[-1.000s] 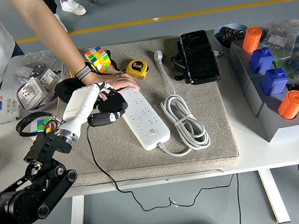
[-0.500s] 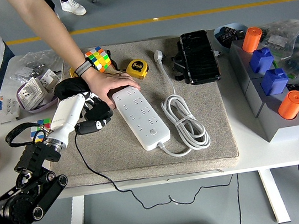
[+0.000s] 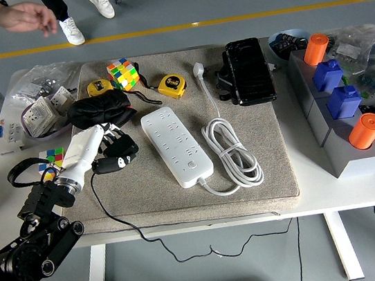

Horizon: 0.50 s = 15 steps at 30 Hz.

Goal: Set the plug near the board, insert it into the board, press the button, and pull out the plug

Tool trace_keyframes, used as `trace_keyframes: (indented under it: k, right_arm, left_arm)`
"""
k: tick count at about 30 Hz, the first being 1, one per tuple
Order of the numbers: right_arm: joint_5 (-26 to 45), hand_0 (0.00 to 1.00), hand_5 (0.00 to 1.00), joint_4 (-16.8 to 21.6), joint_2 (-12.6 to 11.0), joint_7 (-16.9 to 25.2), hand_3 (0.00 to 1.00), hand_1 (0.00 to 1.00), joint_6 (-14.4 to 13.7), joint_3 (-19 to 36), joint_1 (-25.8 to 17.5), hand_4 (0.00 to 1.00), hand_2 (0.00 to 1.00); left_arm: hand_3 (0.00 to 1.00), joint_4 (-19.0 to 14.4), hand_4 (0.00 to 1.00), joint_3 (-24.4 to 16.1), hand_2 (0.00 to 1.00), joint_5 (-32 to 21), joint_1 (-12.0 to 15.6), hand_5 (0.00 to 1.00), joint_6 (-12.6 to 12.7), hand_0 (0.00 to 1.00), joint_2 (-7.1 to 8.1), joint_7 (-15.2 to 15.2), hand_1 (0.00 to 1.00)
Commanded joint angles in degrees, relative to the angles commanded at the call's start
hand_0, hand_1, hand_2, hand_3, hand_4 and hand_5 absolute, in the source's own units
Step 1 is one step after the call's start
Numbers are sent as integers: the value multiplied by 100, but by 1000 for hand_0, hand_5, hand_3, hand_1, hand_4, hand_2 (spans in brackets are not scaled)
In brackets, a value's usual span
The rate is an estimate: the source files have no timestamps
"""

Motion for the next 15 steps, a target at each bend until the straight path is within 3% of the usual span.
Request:
trace_keyframes:
  k: [5,6,11,12,15]
  right_arm:
    - [2,594,471,-3,4,-4,486,642,3,6,-10,767,566]
    - [2,594,471,-4,5,-6,486,642,3,1,-12,767,566]
    - [-15,594,471,13,3,-3,486,642,-6,19,-4,767,566]
    - [-20,594,469,17,3,-3,487,642,-8,24,-4,767,566]
    - [-34,594,469,28,1,-3,487,642,-9,37,-7,767,566]
  left_arm:
    - [589,-32,771,-31,567,-13,9,69,-126,394,6,92,534]
    - [683,-48,998,-32,675,-44,15,258,-150,587,11,83,667]
    - [683,-62,998,-40,675,-5,45,258,-188,587,15,101,667]
    - [797,-65,998,-44,814,-3,51,387,-190,729,17,100,785]
    - [797,-130,998,-107,814,13,100,387,-190,729,31,68,785]
